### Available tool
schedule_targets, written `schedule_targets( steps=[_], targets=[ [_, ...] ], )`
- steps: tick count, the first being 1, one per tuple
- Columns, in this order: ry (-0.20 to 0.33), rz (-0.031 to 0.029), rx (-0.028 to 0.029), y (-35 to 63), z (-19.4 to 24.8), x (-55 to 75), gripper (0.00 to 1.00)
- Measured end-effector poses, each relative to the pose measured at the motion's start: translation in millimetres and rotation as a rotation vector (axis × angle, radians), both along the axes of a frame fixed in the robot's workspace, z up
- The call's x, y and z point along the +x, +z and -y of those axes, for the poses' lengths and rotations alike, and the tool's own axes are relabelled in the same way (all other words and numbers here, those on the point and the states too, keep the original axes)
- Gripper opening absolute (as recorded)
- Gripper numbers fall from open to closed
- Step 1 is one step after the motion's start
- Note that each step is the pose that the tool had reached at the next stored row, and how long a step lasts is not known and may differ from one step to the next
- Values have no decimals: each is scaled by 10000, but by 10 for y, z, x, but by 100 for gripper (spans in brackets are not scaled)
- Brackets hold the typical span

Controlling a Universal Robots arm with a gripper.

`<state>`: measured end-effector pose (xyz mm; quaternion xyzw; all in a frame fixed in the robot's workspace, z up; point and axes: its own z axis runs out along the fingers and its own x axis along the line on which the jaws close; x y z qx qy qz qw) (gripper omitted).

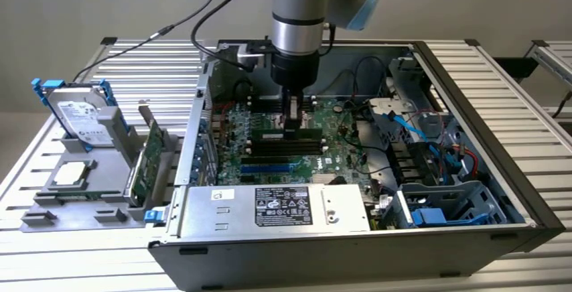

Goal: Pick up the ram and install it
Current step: 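Insert the ram into the slot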

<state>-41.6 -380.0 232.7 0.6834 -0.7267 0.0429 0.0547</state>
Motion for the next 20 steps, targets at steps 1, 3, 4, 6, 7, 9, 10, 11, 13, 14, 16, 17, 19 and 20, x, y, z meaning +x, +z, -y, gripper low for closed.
schedule_targets(
  steps=[1,3,4,6,7,9,10,11,13,14,16,17,19,20],
  targets=[
    [-1,-1,-27,-1,5,0,14],
    [0,-6,-85,-2,16,3,14],
    [0,-7,-109,-3,21,5,14],
    [-1,-8,-168,-7,26,9,14],
    [-2,-8,-196,-11,26,11,14],
    [-1,-8,-241,-20,26,12,14],
    [0,-8,-262,-29,26,13,14],
    [1,-8,-273,-45,26,13,14],
    [0,-8,-286,-80,26,13,14],
    [-1,-8,-293,-91,26,13,14],
    [-2,-16,-298,-93,27,14,14],
    [-2,-20,-299,-93,27,14,14],
    [0,-27,-296,-94,26,17,14],
    [0,-29,-296,-94,26,18,14]
  ],
)
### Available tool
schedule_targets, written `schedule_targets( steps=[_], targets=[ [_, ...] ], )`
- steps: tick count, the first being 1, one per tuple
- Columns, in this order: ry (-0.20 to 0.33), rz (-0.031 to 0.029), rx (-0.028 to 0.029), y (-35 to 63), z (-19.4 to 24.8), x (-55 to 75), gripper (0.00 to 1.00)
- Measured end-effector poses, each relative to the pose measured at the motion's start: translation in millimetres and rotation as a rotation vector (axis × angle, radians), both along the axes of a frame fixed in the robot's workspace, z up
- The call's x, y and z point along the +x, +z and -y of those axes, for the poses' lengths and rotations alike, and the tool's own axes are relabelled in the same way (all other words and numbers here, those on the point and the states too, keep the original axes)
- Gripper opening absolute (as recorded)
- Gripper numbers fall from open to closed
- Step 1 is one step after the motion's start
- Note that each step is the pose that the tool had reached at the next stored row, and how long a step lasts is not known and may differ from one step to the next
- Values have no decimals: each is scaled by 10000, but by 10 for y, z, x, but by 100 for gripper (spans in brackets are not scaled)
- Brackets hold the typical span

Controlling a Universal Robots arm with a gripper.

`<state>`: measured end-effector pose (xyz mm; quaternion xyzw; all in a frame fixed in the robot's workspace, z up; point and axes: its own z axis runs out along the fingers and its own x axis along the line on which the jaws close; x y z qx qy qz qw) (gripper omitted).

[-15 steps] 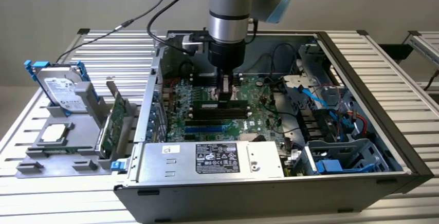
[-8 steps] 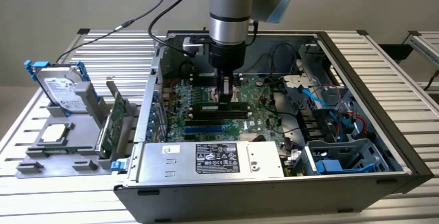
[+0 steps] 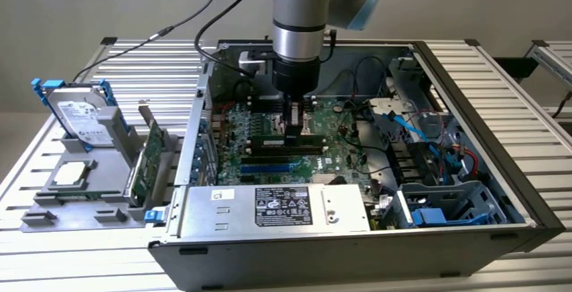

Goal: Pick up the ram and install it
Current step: 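Insert the ram into the slot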

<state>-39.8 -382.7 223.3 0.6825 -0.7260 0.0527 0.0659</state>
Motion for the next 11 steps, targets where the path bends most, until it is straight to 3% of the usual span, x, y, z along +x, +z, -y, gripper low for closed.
schedule_targets(
  steps=[11],
  targets=[
    [16,5,-59,-25,0,2,14]
  ],
)
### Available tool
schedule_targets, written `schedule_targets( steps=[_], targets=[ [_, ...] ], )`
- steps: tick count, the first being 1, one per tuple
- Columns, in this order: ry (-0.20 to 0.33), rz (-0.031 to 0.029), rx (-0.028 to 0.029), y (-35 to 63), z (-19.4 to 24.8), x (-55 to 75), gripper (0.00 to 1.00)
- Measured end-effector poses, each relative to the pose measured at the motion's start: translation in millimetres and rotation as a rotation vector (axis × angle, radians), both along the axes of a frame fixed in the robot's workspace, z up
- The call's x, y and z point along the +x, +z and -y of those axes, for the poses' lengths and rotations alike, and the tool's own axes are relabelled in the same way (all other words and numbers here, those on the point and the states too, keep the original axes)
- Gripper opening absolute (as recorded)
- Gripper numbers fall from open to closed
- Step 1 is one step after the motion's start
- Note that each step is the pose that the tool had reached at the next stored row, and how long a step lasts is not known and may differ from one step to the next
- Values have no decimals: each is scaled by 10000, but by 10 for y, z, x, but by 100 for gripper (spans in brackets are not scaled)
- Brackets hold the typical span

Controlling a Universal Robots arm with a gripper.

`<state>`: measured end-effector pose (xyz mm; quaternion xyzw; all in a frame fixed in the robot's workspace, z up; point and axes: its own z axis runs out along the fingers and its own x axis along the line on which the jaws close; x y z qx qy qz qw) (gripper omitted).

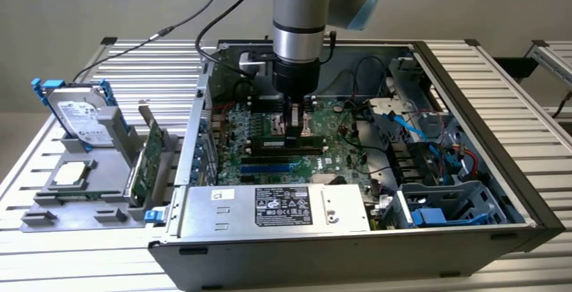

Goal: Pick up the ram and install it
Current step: 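Insert the ram into the slot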

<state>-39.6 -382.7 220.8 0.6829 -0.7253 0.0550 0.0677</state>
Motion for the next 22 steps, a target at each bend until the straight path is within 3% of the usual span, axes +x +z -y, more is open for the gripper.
schedule_targets(
  steps=[10,22],
  targets=[
    [-1,-1,-41,-32,0,-9,14],
    [16,0,-47,-36,-17,-12,14]
  ],
)
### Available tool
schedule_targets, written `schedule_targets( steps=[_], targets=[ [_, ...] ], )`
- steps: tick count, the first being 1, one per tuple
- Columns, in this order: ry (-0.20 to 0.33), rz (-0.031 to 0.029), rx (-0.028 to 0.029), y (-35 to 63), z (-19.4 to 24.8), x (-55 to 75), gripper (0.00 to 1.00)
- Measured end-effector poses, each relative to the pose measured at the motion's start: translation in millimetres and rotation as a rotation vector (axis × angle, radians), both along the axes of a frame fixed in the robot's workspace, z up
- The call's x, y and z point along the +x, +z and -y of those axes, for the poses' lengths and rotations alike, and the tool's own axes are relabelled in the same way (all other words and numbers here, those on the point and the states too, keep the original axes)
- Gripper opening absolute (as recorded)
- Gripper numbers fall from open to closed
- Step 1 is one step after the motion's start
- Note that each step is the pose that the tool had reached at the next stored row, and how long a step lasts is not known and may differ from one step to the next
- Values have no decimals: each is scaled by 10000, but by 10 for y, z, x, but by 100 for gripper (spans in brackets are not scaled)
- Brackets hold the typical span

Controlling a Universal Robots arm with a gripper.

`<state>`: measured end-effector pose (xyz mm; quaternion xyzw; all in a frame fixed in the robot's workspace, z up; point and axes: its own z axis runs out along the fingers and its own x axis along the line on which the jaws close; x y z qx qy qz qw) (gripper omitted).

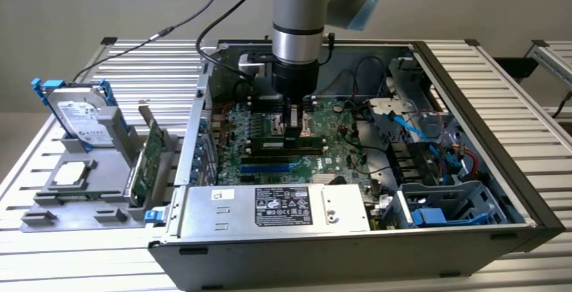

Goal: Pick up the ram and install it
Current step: 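Insert the ram into the slot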

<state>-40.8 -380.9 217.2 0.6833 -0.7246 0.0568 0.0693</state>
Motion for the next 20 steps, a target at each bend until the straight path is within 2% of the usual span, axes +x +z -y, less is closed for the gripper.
schedule_targets(
  steps=[20],
  targets=[
    [4,1,-5,-53,-2,-6,14]
  ],
)
